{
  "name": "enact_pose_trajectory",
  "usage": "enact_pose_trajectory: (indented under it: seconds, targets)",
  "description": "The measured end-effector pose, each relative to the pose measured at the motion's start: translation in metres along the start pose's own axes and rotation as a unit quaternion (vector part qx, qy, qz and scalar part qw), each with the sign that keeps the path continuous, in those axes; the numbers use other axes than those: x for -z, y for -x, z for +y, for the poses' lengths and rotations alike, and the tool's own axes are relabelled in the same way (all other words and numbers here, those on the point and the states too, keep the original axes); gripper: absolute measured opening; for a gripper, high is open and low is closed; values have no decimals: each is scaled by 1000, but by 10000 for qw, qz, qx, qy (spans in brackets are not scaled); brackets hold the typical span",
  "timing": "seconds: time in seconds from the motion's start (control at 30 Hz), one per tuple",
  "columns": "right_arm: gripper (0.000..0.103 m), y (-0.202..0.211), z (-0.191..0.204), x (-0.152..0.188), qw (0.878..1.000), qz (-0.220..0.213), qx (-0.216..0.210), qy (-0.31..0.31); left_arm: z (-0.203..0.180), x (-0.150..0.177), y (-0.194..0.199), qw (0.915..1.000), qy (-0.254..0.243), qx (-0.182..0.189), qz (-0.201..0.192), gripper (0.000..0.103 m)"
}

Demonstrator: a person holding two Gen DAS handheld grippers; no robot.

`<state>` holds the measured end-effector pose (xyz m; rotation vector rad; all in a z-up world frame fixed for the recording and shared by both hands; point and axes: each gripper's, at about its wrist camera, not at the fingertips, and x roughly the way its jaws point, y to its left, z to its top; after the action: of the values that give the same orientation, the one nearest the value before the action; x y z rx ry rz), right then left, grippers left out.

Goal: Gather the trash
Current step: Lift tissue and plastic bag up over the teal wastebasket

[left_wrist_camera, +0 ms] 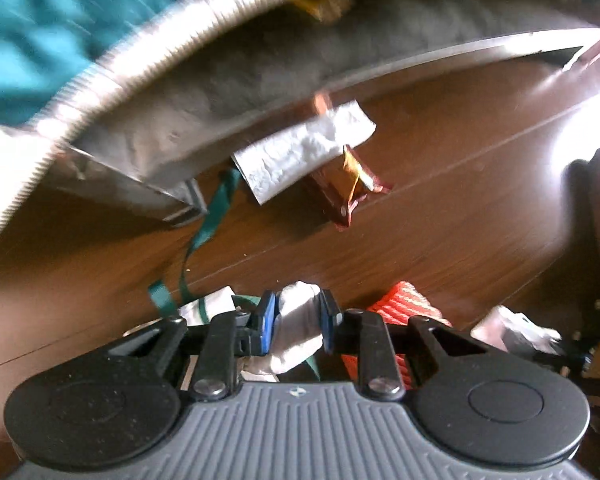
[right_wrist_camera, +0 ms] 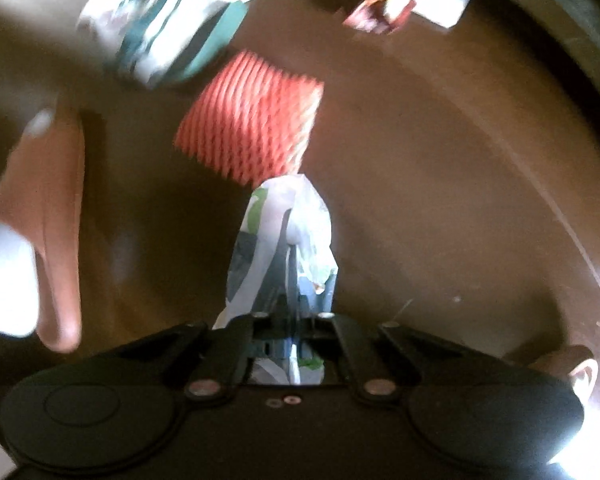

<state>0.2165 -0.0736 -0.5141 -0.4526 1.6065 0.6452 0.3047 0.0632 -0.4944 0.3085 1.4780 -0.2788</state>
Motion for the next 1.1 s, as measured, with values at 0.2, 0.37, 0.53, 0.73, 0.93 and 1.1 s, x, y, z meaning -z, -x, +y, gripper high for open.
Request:
enact_pose_trajectory:
  seconds: [0.2, 0.37, 0.53, 0.73, 0.93, 1.1]
  targets:
    - [1, 61, -7, -2, 9971, -508, 70, -557, -3, -1, 69, 9993, 96, -27, -352, 22]
    - [1, 122, -1, 4, 9902, -1073, 1, -900, -11, 4, 130, 9974, 295, -36, -651, 22]
    - [1, 178, 7, 18, 9829, -1570, 136, -954, -24, 17, 194, 9927, 589, 27, -1051, 22]
    - [0, 244, 24, 48, 9730, -2133, 474, -747, -30, 37, 265, 9802, 1090, 104, -1648, 22]
    - [0, 322, 36, 75, 9526, -2864, 766, -677, -33, 47, 338, 9623, 1574, 200, -2208, 22]
    - [0, 390, 45, 89, 9308, -3456, 1125, -377, -36, 47, 403, 9434, 1823, 321, -2753, 22]
